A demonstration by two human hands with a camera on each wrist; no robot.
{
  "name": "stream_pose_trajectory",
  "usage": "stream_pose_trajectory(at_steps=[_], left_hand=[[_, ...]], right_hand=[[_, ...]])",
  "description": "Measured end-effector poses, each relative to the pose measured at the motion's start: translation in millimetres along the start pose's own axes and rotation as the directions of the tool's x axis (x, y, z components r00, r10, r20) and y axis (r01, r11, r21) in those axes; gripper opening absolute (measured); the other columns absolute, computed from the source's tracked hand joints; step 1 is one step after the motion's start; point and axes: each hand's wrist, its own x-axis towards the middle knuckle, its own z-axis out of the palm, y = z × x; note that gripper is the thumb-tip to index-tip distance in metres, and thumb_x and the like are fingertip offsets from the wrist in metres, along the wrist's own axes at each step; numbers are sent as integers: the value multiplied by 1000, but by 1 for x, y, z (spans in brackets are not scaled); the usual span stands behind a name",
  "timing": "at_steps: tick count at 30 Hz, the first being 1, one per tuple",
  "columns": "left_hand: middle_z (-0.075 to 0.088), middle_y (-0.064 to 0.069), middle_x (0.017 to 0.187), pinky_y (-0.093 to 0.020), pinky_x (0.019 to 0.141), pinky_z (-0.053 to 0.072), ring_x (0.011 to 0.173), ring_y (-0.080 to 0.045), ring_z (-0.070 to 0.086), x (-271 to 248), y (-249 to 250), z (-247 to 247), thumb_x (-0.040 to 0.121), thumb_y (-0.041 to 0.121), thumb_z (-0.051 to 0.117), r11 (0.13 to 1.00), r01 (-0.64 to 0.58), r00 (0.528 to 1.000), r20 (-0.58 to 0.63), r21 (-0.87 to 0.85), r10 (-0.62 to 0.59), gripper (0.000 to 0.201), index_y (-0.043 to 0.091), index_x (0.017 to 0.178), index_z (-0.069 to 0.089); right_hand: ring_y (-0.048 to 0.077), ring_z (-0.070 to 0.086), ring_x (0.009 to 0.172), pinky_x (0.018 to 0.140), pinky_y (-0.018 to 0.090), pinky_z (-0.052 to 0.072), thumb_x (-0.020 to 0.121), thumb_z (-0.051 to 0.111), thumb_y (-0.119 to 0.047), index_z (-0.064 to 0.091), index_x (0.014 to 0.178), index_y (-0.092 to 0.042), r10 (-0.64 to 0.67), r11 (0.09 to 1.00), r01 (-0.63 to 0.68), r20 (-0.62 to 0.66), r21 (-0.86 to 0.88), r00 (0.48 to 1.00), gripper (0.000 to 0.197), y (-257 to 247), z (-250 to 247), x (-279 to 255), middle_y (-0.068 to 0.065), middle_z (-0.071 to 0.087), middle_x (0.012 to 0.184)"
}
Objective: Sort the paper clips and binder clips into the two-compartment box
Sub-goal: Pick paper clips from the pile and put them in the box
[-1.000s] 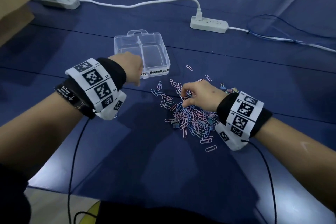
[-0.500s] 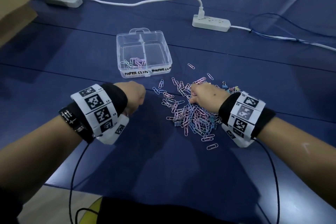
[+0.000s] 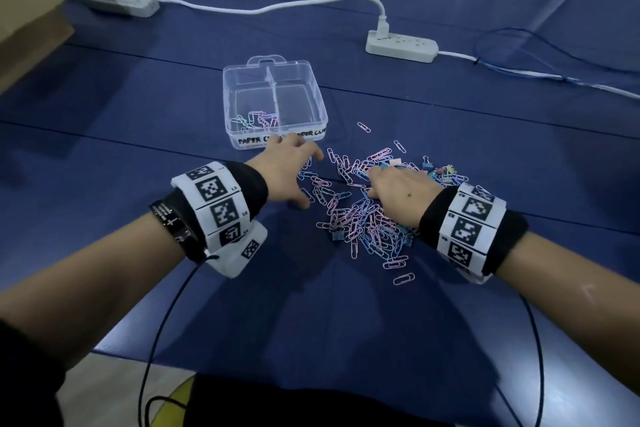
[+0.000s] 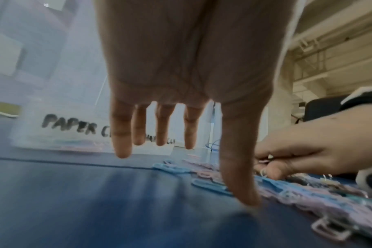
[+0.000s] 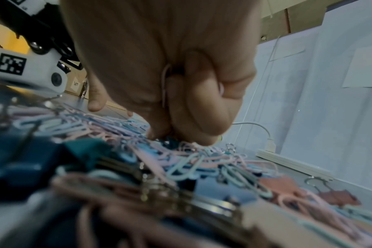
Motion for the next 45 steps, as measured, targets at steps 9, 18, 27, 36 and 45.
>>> stream_pose_trajectory(at_steps=[9,18,27,36,45], left_hand=[[55,-12,127,-36,97,44,118,-30,53,10,33,9,86,2,57,921,-198,980,77,337,182,46,16,129,57],[64,-18,105,-35,77,49,99,-34,62,1,46,17,86,-2,45,893,-251,967,47,374,252,25,1,102,65],[62,5,43,-13,42,49,36,0,54,9,-10,1,86,-8,55,696,124,992,112,-707,-63,12,-5,88,66],[44,1,57,-11,42,45,39,-7,43,-1,-48,-19,91,1,28,-4,304,930,298,-953,-214,30,10,74,51],[53,-4,60,-15,42,49,40,-11,55,-5,-61,-36,91,9,27,-147,171,929,209,-974,-307,30,9,67,46]], right_hand=[[12,47,73,67,29,36,93,36,1,34,74,-12,76,954,-40,-110,297,991,23,2,-8,1,0,46,82],[-1,25,28,26,10,18,98,37,-8,46,80,-10,73,44,-50,47,998,996,20,17,-42,3,4,40,63],[4,39,34,20,14,25,44,65,2,52,68,-7,-314,-348,-363,257,865,914,29,23,-73,46,-1,44,52],[5,41,31,28,10,30,99,25,-4,45,74,-2,-116,-331,-252,226,909,967,32,-50,-89,110,5,45,51],[17,42,63,55,24,40,102,27,-18,50,110,7,-26,-318,-164,164,934,986,34,-96,-89,126,32,53,100]])
